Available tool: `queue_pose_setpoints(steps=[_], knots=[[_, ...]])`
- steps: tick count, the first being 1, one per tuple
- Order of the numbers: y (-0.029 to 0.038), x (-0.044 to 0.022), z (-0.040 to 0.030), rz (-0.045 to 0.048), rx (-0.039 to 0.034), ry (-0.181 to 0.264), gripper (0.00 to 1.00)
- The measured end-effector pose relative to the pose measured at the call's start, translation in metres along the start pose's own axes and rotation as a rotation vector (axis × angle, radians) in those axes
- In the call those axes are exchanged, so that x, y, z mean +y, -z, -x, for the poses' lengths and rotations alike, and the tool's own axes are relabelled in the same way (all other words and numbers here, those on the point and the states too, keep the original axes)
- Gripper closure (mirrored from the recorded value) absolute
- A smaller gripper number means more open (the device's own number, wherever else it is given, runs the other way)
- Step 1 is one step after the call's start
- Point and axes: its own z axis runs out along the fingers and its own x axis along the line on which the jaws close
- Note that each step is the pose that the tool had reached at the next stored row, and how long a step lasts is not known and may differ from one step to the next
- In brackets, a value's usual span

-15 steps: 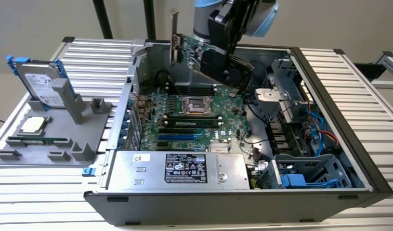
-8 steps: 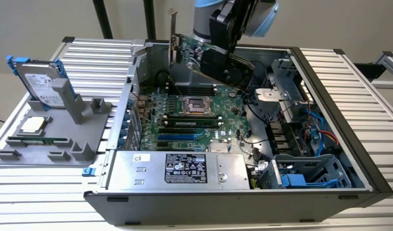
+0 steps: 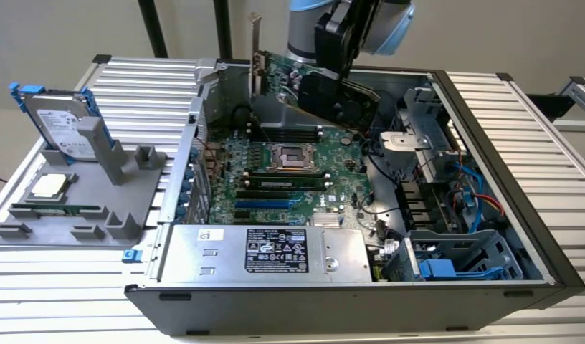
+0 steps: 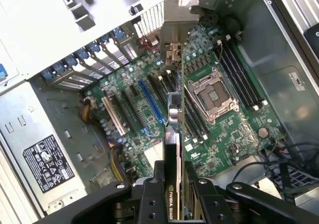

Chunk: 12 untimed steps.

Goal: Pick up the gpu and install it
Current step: 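Insert the gpu into the slot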

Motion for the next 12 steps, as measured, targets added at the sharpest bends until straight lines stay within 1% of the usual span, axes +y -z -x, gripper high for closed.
queue_pose_setpoints(steps=[12], knots=[[0.0019,0.0001,0.0000,-0.0022,0.0047,0.068,1.00]])
